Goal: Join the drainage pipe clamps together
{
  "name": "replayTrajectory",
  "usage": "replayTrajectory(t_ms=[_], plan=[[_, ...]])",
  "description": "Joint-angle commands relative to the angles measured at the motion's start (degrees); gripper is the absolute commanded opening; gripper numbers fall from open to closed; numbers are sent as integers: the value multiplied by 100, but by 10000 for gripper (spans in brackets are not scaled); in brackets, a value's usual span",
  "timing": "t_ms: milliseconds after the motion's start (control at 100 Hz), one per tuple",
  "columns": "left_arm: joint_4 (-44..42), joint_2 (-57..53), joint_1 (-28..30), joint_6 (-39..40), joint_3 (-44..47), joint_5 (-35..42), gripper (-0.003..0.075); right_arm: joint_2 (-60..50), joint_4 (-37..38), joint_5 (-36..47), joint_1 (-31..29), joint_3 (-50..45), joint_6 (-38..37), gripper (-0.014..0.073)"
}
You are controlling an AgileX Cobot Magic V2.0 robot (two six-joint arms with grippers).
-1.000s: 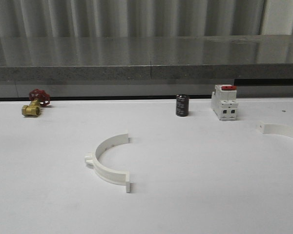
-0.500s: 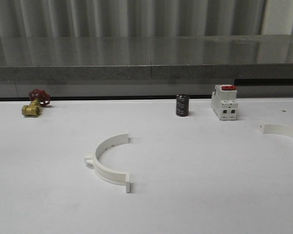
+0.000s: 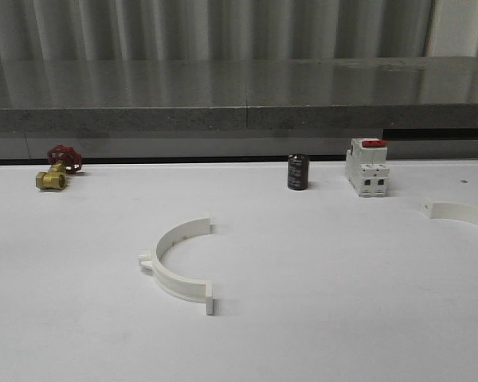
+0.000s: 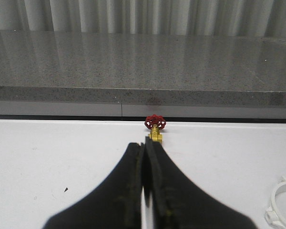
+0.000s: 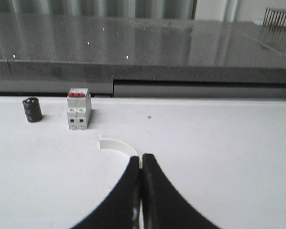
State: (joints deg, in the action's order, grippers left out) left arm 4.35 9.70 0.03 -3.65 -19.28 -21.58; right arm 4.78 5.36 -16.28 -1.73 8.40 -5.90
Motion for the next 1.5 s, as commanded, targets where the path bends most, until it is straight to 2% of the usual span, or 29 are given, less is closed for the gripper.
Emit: replayTrajectory(t_ms=[0, 230, 550, 640, 840, 910, 1150, 1490], plan=[[53, 50, 13, 3, -162, 468, -21, 526, -9, 99, 7, 527, 10, -65], [53, 50, 13, 3, -162, 468, -21, 1953, -35, -370, 7, 1439, 10, -65], [53, 50, 13, 3, -162, 468, -21, 4388, -47, -1680, 7, 3005, 10, -46], [53, 50, 13, 3, -162, 468, -21, 5004, -90, -1922, 7, 3404, 5, 53], [53, 50, 13, 3, -162, 468, -21, 6148, -232, -2058, 7, 4198, 5, 434], [53, 50, 13, 3, -162, 468, -21, 6543, -224, -2037, 7, 4415, 10, 493], [53, 50, 13, 3, -162, 468, -21, 7807, -243, -2282, -18, 5173, 5, 488], [53, 50, 13, 3, -162, 468, -21, 9447, -263, -3430, -18, 6416, 5, 488]])
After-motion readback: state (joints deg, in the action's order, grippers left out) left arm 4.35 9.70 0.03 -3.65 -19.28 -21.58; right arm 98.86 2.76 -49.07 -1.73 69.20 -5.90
